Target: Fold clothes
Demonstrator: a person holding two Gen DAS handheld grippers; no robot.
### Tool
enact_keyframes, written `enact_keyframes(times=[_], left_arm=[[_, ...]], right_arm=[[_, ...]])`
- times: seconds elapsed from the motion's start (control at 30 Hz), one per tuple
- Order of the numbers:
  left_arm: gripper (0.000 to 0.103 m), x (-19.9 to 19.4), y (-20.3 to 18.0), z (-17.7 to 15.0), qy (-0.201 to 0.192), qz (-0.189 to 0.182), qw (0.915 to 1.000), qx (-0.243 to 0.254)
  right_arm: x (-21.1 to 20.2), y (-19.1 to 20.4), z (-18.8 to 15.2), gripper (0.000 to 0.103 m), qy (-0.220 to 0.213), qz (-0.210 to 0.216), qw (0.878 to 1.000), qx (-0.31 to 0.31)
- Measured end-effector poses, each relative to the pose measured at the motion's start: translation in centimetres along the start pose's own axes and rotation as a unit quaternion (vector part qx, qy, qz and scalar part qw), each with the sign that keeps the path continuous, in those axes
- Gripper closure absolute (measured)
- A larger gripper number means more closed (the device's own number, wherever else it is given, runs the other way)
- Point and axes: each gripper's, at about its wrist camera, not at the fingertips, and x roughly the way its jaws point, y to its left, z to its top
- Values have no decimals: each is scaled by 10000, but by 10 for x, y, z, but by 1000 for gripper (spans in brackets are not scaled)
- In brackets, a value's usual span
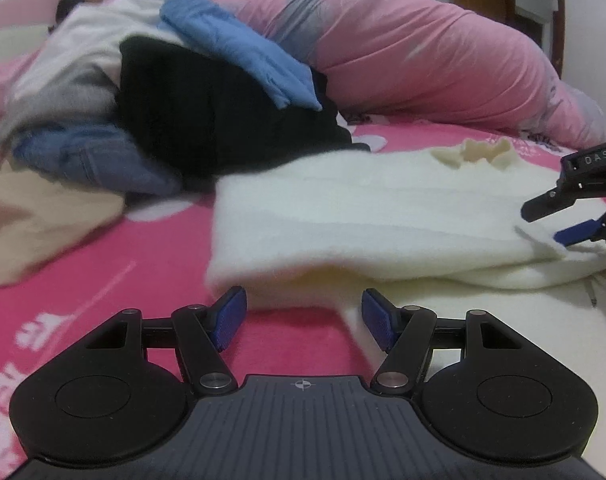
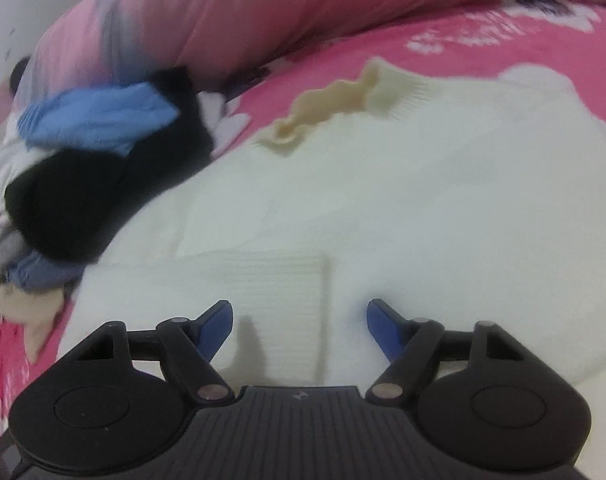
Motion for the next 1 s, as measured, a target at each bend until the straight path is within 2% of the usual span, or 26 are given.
enact_keyframes(times=[0.03,0.1,0.17,0.2,0.27,0.33,0.5,0.67,1.0], left_arm=[[39,2,2,0,26,-56,10000,-70],[39,5,6,1,59,-145,9997,-190],[39,6,8,0,60,-199,9994,-270],[39,6,10,0,60,-226,9992,-311],[39,7,11,-1,60,-264,9990,-363],[39,7,11,-1,56,-263,9990,-343],[38,7,10,-1,46,-260,9992,-295],[38,8,9,-1,78,-246,9993,-268],[36,10,7,-2,113,-235,9995,-200]], right_arm=[[2,4,-1,35,29,-25,10000,-79],[4,11,-3,40,70,-115,9996,-244],[5,17,-5,59,78,-185,9991,-379],[4,18,-5,63,67,-197,9989,-412],[-1,19,-3,91,12,-189,9988,-455],[-12,18,1,98,-129,-18,9991,-414],[-56,30,15,98,-859,-11,9936,-740],[-96,31,33,98,-1465,-369,9838,-964],[-137,-5,52,98,-2023,-950,9699,-969]])
